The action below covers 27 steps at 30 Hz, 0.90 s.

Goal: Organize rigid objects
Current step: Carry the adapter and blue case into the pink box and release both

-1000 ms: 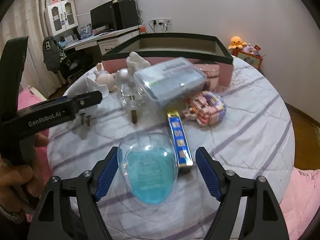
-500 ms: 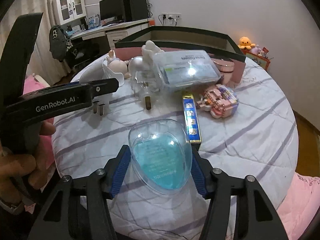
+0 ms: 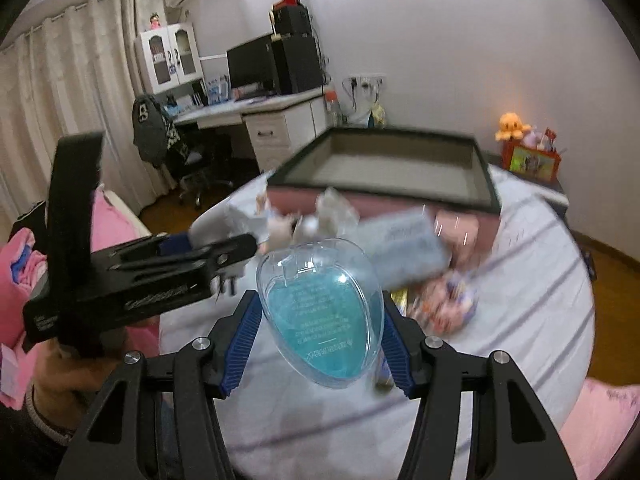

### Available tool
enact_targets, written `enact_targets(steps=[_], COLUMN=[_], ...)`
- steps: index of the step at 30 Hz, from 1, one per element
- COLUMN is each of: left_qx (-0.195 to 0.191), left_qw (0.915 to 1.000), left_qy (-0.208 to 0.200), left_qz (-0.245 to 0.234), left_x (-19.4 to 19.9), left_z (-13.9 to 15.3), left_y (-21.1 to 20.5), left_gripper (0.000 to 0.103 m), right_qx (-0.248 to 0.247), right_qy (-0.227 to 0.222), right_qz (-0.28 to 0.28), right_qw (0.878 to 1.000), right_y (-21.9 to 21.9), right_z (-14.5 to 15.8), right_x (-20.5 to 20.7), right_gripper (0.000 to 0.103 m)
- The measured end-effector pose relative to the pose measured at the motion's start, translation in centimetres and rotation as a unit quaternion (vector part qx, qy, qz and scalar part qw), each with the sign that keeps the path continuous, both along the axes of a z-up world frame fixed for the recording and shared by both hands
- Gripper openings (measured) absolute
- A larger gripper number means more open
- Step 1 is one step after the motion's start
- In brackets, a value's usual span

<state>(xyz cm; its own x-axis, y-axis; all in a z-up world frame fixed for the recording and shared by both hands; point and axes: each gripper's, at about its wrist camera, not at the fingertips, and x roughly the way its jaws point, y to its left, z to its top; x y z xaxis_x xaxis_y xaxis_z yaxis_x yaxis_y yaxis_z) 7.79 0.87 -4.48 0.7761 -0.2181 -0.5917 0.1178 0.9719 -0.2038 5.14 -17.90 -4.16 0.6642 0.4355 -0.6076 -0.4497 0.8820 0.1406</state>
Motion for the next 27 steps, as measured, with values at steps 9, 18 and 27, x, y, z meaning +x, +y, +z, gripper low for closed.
enact_targets(steps=[9,18,27], left_qx=[0.051,0.078,0.105], left_qw=[0.9983,0.9967,0.9938], left_qy=[-0.03,0.017,0.019], left_qz=[0.0,0.01,0.031], left_x=[9.0,17.6,19.0], left_z=[5.2,2.4,1.5], left_y=[-1.4,-3.7,-4.1], left_gripper=[0.06,0.06,0.094], right_qx=[-0.009,-0.019,-0.009], right_qy=[-0.005,0.086,0.09], right_qz=[-0.035,-0.059,-0.081], right_qw=[0.999,0.994,0.993], right_y=[-1.1,-1.8,-3.3], right_z=[2.8,-2.5,-2.9], right_x=[12.8,21.7,21.7], right_gripper=[0.059,0.059,0.085])
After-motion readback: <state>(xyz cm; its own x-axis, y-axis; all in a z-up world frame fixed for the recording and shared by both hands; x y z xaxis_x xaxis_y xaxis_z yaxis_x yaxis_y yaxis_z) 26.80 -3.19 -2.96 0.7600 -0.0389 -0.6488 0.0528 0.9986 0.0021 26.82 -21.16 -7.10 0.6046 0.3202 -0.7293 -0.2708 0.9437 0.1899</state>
